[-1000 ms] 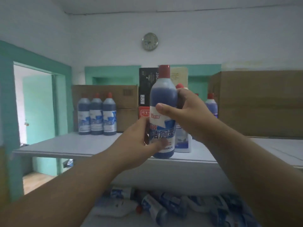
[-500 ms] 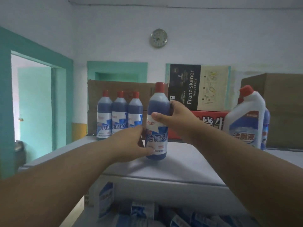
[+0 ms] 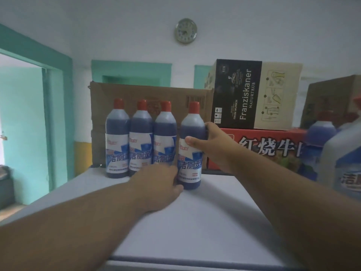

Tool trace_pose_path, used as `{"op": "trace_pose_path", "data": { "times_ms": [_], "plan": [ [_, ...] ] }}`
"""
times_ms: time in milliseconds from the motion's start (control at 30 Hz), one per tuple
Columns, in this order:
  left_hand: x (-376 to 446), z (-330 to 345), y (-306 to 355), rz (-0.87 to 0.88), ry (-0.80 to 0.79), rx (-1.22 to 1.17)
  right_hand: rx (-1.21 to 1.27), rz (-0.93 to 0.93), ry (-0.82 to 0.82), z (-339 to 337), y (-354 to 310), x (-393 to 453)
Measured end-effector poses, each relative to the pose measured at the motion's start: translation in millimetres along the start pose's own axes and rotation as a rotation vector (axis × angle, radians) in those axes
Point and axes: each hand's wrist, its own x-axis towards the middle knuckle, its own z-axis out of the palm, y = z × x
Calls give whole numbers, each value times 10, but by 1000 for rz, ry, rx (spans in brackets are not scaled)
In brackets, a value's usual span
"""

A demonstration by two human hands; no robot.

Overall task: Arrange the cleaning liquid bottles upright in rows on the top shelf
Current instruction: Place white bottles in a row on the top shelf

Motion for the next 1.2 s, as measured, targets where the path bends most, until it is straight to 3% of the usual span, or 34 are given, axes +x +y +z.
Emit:
{"op": "trace_pose_path", "data": {
  "times_ms": [500, 1033, 1200],
  "plan": [
    [83, 144, -107, 35, 58, -58, -307, -19, 129, 238, 283, -60],
    [81, 130, -96, 12, 45, -45, -344, -29, 165, 324, 375, -79],
    [24, 57, -60, 0, 60, -91, -469, -219, 331, 256, 275, -191]
  ]
}}
